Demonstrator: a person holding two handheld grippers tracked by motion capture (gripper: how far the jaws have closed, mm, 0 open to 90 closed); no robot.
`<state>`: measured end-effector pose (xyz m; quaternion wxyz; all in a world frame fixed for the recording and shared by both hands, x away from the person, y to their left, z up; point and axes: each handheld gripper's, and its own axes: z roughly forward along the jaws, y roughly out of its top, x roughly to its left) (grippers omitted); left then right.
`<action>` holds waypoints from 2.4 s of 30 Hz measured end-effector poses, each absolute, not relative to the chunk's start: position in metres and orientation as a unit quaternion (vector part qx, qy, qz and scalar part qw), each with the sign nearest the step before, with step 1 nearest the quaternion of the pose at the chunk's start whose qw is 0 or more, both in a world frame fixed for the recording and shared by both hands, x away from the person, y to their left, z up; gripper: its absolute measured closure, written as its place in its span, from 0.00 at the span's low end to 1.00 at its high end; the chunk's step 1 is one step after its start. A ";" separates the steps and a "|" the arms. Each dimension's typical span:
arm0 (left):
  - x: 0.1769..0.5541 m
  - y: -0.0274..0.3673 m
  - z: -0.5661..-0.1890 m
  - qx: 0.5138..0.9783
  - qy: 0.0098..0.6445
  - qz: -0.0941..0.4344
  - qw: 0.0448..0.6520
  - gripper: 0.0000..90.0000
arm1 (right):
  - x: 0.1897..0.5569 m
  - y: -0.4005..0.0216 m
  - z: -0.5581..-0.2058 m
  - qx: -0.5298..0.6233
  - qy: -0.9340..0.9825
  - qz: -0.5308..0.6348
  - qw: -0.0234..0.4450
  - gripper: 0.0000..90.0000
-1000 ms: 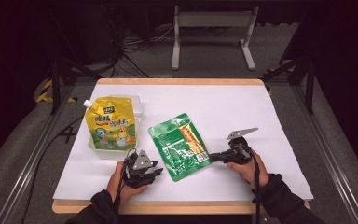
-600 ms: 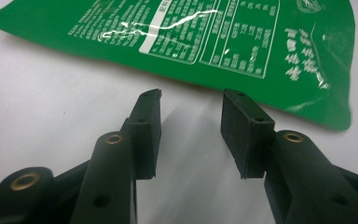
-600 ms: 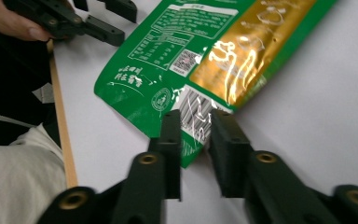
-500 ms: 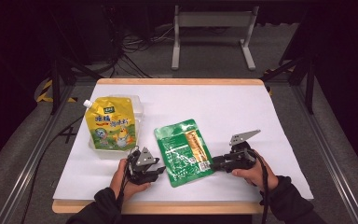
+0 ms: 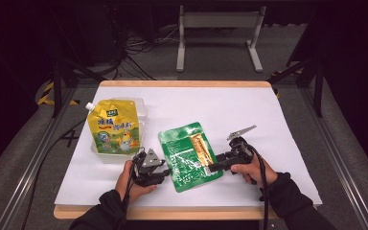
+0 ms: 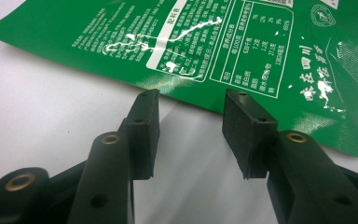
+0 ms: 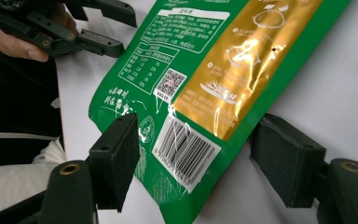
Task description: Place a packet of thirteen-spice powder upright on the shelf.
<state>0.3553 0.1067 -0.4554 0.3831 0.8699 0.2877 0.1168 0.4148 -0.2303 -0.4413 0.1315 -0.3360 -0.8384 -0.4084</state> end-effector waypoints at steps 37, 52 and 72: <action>0.357 0.112 -0.454 0.844 0.327 0.102 0.412 0.27 | 0.408 -0.235 -0.422 -0.263 -0.838 -0.478 -0.004 1.00; 0.362 0.108 -0.456 0.836 0.335 0.053 0.432 0.21 | 0.385 -0.244 -0.406 -0.210 -0.821 -0.528 -0.061 1.00; 0.380 0.088 -0.451 0.817 0.331 -0.005 0.472 0.26 | 0.376 -0.245 -0.399 -0.169 -0.800 -0.570 -0.078 1.00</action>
